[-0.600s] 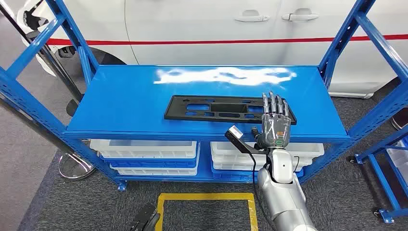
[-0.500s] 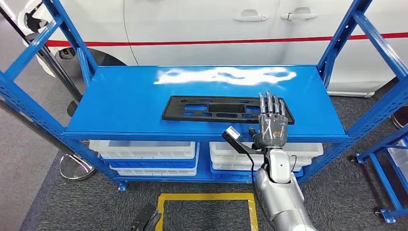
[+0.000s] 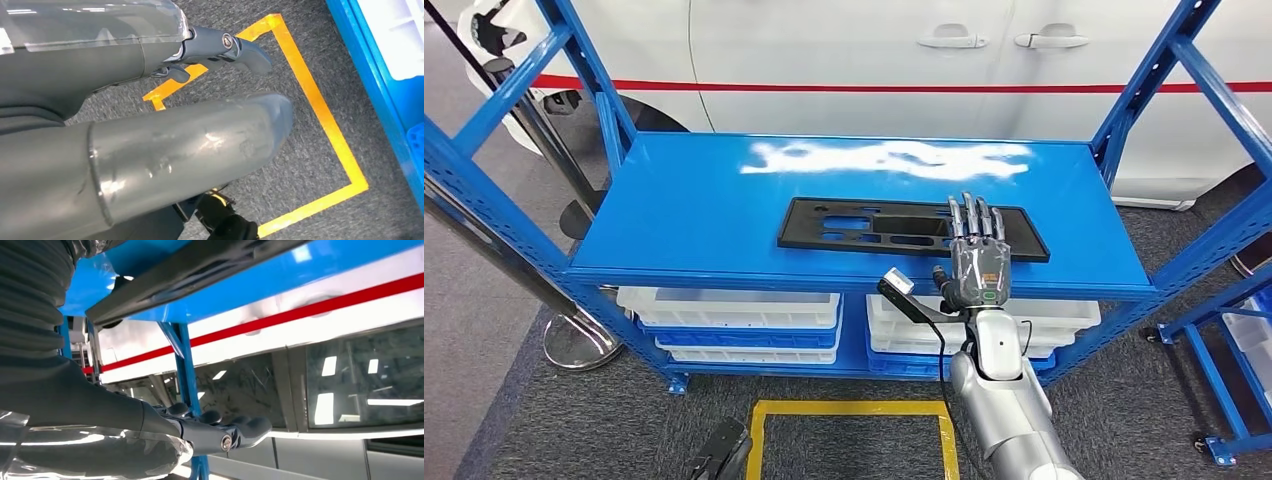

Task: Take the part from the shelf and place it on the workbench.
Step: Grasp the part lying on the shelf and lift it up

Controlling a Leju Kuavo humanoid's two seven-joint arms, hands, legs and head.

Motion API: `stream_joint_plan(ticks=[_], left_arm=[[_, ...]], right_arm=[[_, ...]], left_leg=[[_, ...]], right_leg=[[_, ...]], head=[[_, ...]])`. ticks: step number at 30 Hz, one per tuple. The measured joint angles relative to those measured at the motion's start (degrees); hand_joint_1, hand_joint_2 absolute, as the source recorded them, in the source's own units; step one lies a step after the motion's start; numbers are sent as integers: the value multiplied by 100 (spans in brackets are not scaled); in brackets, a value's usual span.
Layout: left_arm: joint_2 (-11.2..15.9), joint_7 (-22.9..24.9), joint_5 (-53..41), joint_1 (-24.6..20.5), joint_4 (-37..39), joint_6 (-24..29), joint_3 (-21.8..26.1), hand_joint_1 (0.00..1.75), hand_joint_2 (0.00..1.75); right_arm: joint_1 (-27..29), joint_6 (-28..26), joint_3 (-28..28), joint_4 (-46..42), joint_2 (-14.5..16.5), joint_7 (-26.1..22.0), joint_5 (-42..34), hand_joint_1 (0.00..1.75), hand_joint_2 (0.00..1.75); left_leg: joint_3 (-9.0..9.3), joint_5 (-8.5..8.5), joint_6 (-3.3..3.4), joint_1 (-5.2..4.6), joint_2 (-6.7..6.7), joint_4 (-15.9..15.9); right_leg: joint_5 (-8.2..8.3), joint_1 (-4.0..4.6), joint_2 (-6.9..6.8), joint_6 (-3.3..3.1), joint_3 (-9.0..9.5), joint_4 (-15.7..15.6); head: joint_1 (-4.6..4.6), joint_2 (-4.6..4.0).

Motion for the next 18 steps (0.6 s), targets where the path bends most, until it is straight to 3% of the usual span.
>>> stream_joint_plan(ticks=[2,3,5,7,8,12,14,16,17,18], left_arm=[[0,1,-1,7,0,0,1,0,0],[0,1,-1,12,0,0,0,0,0],[-4,2,0,16,0,0,1,0,0],[-11,2,-1,11,0,0,1,0,0],[-13,2,-1,7,0,0,0,0,0],[-14,2,-1,1,0,0,0,0,0],[-14,2,-1,0,0,0,0,0,0],[-15,2,0,8,0,0,1,0,0],[-14,2,0,18,0,0,0,0,0],[-13,2,0,27,0,0,0,0,0]], right_arm=[[18,0,4,31,-15,4,0,0,175],[25,0,4,48,-25,5,0,0,175],[21,0,7,66,-42,6,0,0,175],[4,0,15,72,-50,7,0,0,175],[0,0,24,76,-51,7,0,0,175],[-5,0,51,83,-62,14,0,0,175],[-8,0,63,84,-63,15,0,0,175],[-5,0,70,91,-63,14,0,0,175],[-3,0,71,96,-63,14,0,0,175],[-1,0,71,102,-63,14,0,0,175]], left_leg=[[-11,-3,6,-2,1,11],[-14,-8,1,-1,0,24],[-17,-35,-29,8,-5,75],[-40,-79,-91,-4,-11,143],[-52,-95,-123,-12,-12,163],[-91,-166,-247,3,-9,240],[-292,-448,-301,18,-7,696],[-643,-805,-332,27,-7,1448],[-772,-878,-335,29,-7,1709],[-806,-837,-327,28,-7,1766]], right_leg=[[-191,-21,-3,35,-300,589],[-123,-34,-6,48,-310,600],[244,-59,-15,59,-12,10],[462,-56,-16,28,309,-629],[483,-47,-12,1,376,-779],[488,-32,2,-147,388,-846],[502,-45,-5,-201,401,-872],[498,-29,-11,-221,395,-871],[496,-18,-11,-224,393,-870],[496,-9,-9,-224,393,-868]], head=[[0,0],[-1,0],[1,0],[0,0],[-2,0],[-3,0],[-5,0],[-6,0],[-6,0],[-7,0]])
